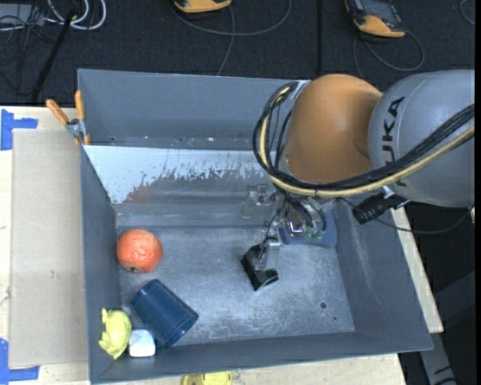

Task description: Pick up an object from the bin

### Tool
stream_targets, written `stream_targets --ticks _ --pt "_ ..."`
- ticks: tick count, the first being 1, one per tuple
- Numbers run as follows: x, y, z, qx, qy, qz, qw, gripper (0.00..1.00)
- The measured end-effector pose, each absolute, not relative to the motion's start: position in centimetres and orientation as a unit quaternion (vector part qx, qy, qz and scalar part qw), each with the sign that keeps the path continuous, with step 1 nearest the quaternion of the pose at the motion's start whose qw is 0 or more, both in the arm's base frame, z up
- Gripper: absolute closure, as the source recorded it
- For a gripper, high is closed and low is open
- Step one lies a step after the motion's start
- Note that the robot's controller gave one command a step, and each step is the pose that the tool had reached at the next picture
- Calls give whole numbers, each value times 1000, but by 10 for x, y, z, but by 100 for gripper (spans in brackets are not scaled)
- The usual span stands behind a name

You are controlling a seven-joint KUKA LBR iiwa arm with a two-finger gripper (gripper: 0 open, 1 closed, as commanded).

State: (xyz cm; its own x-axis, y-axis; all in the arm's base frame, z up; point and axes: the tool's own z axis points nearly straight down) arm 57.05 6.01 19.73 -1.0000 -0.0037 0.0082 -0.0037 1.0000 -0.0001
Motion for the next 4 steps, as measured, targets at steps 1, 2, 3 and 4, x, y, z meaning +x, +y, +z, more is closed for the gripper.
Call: stream_targets --ticks 1,2,3,4 --pt "572 60 202 0 -1000 0 0 100" --pt "572 60 202 0 -1000 0 0 0" --pt "572 60 202 0 -1000 0 0 0" --pt "538 76 213 30 -1000 0 1 0"
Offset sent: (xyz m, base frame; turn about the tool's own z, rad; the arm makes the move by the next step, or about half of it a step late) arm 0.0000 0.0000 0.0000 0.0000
